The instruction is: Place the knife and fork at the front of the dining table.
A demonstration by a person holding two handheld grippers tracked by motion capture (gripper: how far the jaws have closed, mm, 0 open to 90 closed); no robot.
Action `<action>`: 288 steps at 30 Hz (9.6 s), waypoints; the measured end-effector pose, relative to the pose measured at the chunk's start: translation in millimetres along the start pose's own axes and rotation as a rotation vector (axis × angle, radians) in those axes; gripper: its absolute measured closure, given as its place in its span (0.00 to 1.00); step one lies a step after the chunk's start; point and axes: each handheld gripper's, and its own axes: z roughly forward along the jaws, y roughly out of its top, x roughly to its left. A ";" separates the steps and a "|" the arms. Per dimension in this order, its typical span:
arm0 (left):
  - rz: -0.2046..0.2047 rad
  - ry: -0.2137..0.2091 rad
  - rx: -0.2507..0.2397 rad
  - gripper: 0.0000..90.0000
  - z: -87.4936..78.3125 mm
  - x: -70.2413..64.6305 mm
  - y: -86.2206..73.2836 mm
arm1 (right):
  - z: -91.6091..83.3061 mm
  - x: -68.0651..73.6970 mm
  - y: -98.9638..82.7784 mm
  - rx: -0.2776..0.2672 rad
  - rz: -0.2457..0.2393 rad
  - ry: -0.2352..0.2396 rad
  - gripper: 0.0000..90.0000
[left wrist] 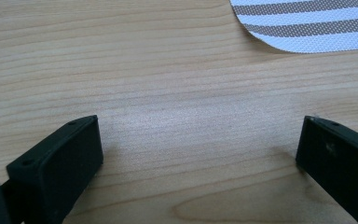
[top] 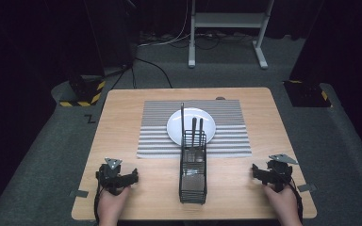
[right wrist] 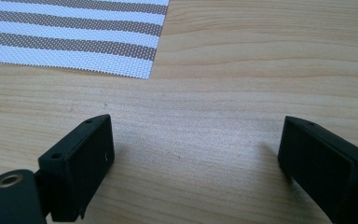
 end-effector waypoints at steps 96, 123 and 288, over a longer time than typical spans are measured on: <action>0.078 -0.354 -0.605 0.17 -70.9 -121.2 104.2 | -1.6 0.4 -2.0 0.000 -0.028 0.028 0.10; 0.099 -0.267 -0.653 0.56 -44.4 -156.0 148.9 | -1.1 0.1 -1.5 0.000 -0.031 0.033 0.10; -0.094 -0.196 -0.503 0.92 45.5 -75.1 144.6 | -1.5 0.5 -1.8 -0.001 -0.038 0.038 0.11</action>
